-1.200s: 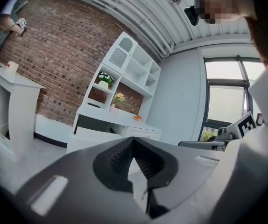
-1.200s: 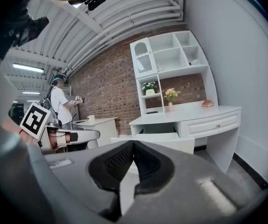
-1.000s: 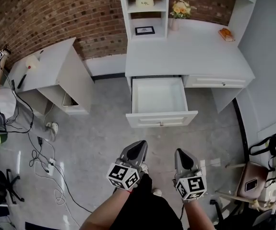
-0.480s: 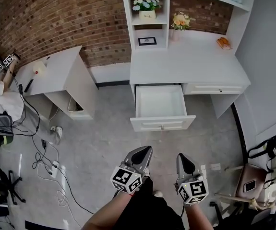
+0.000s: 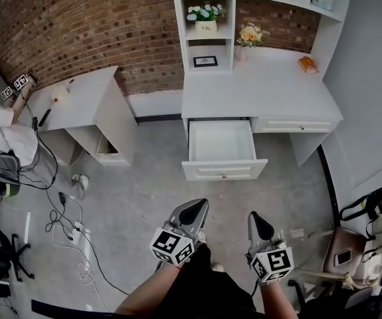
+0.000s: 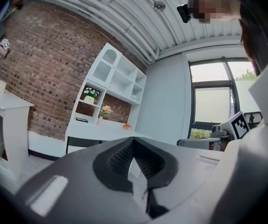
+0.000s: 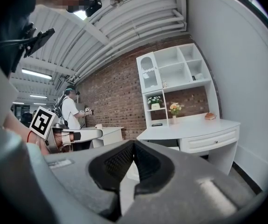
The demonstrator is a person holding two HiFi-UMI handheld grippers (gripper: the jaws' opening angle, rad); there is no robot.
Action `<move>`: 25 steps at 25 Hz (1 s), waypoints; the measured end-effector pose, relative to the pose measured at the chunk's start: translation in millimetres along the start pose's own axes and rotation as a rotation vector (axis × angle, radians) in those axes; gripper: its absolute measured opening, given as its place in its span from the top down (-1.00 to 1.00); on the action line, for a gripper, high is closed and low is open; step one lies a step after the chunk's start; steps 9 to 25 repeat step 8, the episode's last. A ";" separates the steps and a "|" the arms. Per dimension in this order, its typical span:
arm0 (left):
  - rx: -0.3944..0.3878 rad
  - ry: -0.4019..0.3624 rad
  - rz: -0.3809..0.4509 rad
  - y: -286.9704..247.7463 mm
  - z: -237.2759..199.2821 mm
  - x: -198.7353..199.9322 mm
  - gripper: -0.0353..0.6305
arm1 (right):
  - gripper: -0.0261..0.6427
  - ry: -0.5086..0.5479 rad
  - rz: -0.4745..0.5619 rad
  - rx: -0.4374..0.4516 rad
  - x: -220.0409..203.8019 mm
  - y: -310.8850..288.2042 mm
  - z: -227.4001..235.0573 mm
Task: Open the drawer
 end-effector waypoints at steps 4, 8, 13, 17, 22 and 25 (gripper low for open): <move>-0.006 -0.001 0.013 7.0 8.7 13.5 0.89 | 0.92 0.006 0.015 0.013 12.2 8.4 -2.4; 0.003 0.000 0.026 16.6 19.1 19.7 0.89 | 0.92 0.001 0.033 0.031 21.7 19.2 -5.4; 0.003 0.000 0.026 16.6 19.1 19.7 0.89 | 0.92 0.001 0.033 0.031 21.7 19.2 -5.4; 0.003 0.000 0.026 16.6 19.1 19.7 0.89 | 0.92 0.001 0.033 0.031 21.7 19.2 -5.4; 0.003 0.000 0.026 16.6 19.1 19.7 0.89 | 0.92 0.001 0.033 0.031 21.7 19.2 -5.4; 0.003 0.000 0.026 16.6 19.1 19.7 0.89 | 0.92 0.001 0.033 0.031 21.7 19.2 -5.4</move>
Point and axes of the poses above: the fingertips, and each gripper's own axes: y backward along the fingers, z to its right, x out of its top, the point moved 1 cm from there along y, backward along the fingers, and after that the axes turned 6 degrees about -x, right-handed, at the moved point
